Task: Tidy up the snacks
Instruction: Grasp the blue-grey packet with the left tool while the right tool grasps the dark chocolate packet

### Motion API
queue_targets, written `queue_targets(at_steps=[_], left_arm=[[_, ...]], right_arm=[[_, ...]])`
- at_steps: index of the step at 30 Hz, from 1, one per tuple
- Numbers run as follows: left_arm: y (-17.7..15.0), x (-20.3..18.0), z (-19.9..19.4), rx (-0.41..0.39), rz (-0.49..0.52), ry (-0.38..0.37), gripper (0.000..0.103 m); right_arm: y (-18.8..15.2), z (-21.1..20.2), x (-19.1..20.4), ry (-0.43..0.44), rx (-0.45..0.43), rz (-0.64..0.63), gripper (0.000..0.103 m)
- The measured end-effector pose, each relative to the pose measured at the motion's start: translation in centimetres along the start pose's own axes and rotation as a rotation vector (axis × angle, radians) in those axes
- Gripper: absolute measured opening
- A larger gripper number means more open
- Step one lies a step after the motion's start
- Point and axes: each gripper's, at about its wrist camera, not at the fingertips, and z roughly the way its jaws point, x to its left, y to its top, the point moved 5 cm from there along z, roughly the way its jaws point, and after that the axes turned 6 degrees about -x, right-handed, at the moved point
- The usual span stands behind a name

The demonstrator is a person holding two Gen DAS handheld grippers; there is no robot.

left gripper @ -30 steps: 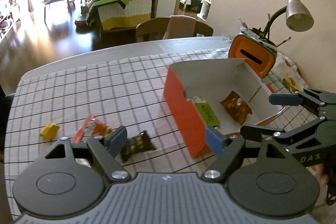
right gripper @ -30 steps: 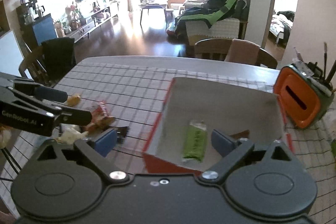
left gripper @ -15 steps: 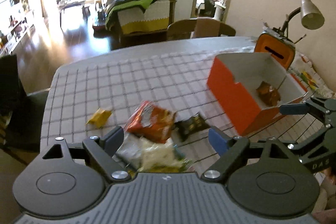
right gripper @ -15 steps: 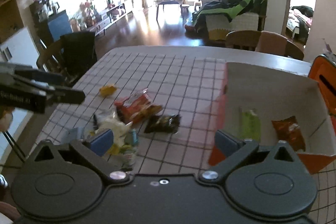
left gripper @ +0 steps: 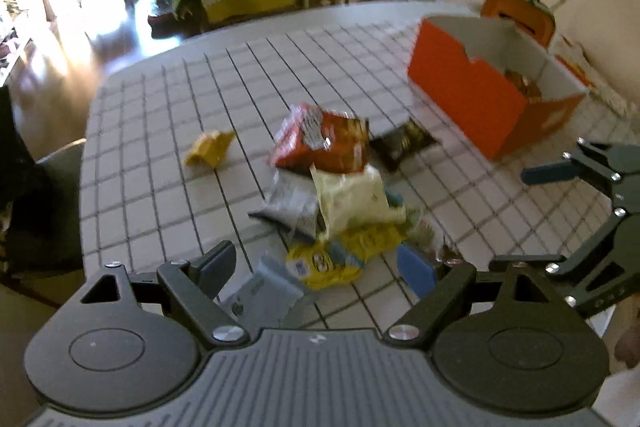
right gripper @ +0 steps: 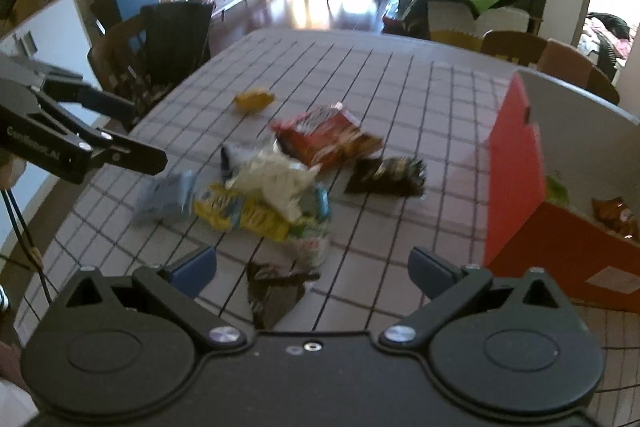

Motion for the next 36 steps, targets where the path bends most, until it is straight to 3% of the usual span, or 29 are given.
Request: queue_targets(at_steps=[8, 14, 27, 29, 36], left_arm=[[-3.1, 1.1, 3.5, 0.093, 0.099, -0.010, 0.088], [-4.2, 2.9, 5.5, 0.154, 0.103, -0.016, 0.088], [-4.4, 3.9, 7.7, 0.193, 0.108, -0.020, 0.087], [-4.5, 3.9, 7.8, 0.201, 0.112, -0.027, 0.077], [-4.5, 3.7, 7.4, 0.182, 0.114, -0.004, 0.057]], right_arm=[[-2.5, 3.1, 1.6, 0.015, 0.069, -0.034, 0.093], [-3.4, 4.7, 2.3, 0.023, 0.085, -0.057, 0.088], [-3.9, 6.7, 2.5, 0.004, 0.123, -0.064, 0.067], [-3.9, 6.6, 2.6, 0.006, 0.118, -0.066, 0.064], [-3.8, 6.4, 2.4, 0.008, 0.103, -0.062, 0.051]])
